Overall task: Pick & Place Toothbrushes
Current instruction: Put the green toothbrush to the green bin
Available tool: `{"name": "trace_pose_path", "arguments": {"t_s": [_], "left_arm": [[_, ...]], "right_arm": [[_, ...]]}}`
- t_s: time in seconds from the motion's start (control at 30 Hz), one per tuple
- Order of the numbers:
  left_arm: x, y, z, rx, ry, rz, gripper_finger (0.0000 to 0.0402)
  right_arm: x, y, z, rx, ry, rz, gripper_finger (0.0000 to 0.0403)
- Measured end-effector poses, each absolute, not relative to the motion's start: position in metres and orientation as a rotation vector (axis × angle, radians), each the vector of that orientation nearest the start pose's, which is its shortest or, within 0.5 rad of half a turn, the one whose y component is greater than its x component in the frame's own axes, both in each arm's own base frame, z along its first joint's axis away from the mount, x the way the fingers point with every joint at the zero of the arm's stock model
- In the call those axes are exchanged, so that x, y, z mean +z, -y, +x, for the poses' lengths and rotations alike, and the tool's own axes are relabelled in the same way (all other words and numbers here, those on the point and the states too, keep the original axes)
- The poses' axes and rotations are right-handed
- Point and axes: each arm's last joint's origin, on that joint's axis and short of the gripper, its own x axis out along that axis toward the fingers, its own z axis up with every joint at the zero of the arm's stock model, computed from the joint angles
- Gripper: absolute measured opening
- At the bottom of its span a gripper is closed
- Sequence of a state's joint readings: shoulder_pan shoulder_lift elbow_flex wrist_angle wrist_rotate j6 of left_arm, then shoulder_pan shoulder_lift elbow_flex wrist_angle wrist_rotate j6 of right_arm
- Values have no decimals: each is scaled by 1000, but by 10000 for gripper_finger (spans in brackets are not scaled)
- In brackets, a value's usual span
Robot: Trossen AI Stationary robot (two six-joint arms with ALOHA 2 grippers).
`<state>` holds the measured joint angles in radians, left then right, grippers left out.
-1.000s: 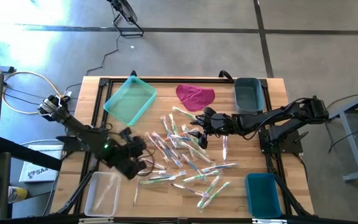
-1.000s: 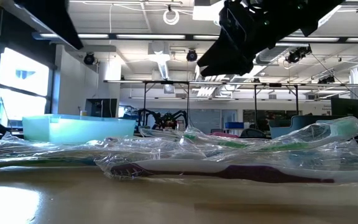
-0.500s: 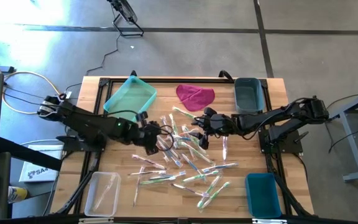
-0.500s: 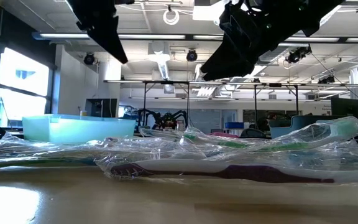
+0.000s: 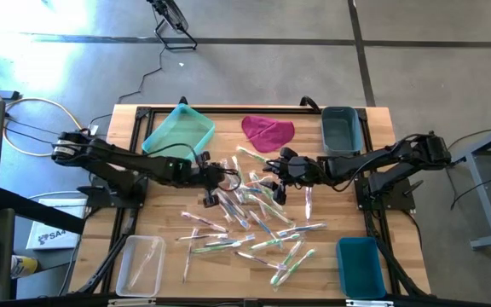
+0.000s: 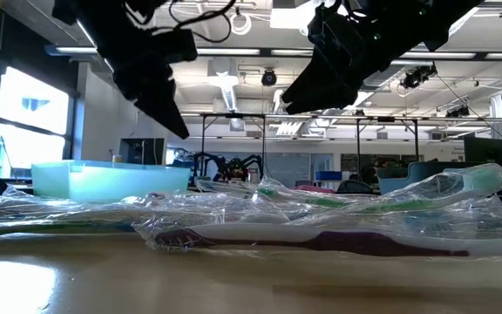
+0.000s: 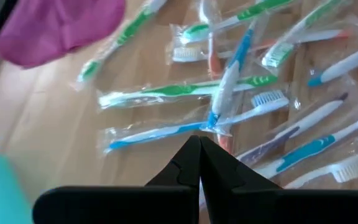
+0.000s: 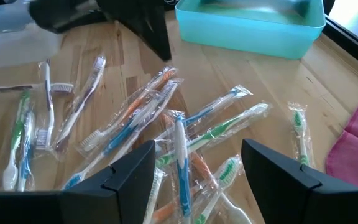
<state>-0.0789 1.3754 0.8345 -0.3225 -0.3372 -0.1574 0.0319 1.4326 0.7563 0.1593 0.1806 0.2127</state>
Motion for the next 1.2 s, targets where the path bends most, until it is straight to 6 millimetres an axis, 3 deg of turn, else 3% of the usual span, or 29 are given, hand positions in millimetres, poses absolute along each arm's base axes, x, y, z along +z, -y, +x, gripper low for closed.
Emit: {"name": "trace_pose_path", "arguments": {"t_s": [0.23, 0.57, 0.73, 0.97, 1.2], "left_arm": [[199, -11, 269, 236, -787, 21, 1], [217, -38, 264, 145, -697, 100, 1], [202, -51, 254, 100, -675, 64, 1], [174, -53, 239, 86, -594, 20, 1], [186, -48, 226, 55, -331, 4, 1]], "right_arm": [[211, -4, 296, -202, -496, 158, 231], [211, -2, 295, -293, -477, 280, 231], [210, -1, 294, -353, -473, 303, 231], [209, 0, 294, -364, -473, 299, 231], [208, 0, 293, -396, -477, 340, 231]]}}
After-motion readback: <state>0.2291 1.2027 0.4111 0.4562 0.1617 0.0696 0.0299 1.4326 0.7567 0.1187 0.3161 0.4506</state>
